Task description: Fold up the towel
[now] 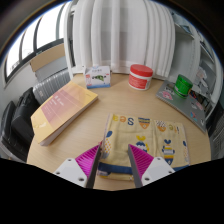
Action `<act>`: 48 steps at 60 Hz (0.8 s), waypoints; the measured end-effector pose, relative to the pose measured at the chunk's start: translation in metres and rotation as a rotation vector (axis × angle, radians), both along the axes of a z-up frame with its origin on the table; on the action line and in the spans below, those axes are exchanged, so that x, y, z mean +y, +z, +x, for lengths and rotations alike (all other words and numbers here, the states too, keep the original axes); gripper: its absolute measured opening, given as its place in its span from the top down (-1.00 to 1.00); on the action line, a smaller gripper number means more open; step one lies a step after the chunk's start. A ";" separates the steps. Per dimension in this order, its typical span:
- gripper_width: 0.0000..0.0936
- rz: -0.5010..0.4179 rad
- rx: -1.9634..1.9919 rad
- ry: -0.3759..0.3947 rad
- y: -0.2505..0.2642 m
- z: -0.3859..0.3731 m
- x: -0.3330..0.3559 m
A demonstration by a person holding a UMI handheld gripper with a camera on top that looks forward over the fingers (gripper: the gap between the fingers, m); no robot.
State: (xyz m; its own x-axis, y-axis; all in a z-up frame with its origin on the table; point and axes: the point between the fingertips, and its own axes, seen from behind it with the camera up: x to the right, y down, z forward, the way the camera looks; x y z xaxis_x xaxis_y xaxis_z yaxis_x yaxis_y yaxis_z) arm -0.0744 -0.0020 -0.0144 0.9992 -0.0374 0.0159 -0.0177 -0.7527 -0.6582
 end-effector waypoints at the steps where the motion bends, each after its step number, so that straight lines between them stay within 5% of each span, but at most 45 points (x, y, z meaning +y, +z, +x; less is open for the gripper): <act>1: -0.05 -0.009 -0.005 -0.006 -0.003 0.001 -0.002; 5: 0.36 0.012 -0.014 0.002 -0.003 0.000 -0.001; 8: 0.88 0.032 -0.042 -0.009 -0.003 0.011 0.000; 18: 0.90 0.013 0.050 -0.046 0.005 0.007 -0.003; 35: 0.90 0.143 0.253 -0.160 0.083 0.064 -0.008; 48: 0.91 0.060 0.150 -0.269 0.040 0.147 -0.034</act>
State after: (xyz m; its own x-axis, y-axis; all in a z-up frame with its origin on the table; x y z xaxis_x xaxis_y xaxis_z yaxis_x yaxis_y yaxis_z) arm 0.0727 -0.0363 0.0253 0.9442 -0.2974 -0.1416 -0.3116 -0.6673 -0.6765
